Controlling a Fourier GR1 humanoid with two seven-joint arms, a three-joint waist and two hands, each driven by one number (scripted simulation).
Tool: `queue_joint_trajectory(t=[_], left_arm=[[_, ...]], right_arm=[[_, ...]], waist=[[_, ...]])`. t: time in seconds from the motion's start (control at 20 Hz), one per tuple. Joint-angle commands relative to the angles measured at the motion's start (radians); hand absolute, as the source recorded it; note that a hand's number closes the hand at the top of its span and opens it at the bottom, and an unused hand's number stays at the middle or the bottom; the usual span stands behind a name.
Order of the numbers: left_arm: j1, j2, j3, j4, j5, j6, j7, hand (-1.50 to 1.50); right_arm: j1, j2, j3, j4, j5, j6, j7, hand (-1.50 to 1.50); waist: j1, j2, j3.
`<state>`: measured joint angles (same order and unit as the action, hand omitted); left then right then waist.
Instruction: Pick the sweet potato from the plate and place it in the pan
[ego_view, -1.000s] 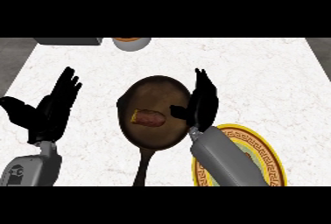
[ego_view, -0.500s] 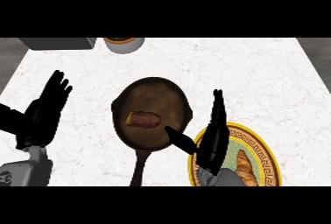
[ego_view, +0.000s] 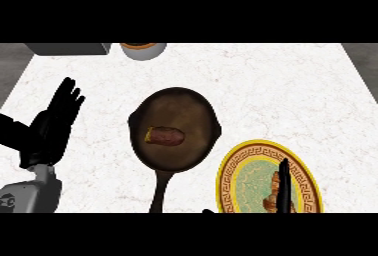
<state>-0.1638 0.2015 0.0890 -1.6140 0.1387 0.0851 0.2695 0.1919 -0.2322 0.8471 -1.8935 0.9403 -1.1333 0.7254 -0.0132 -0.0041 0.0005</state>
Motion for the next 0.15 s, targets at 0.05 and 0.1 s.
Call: queue_joint_trajectory(t=[0.05, 0.1], left_arm=[[0.074, -0.046, -0.040, -0.021, -0.038, -0.001, -0.059, 0.00], [-0.022, -0.015, -0.008, -0.013, -0.022, 0.014, 0.023, 0.00]], right_arm=[[0.112, -0.008, 0.057, -0.006, 0.006, -0.104, -0.062, -1.50], [0.148, -0.049, 0.091, 0.001, -0.004, -0.176, -0.105, -1.50]], waist=[[0.010, 0.003, 0.000], [0.007, 0.003, 0.000]])
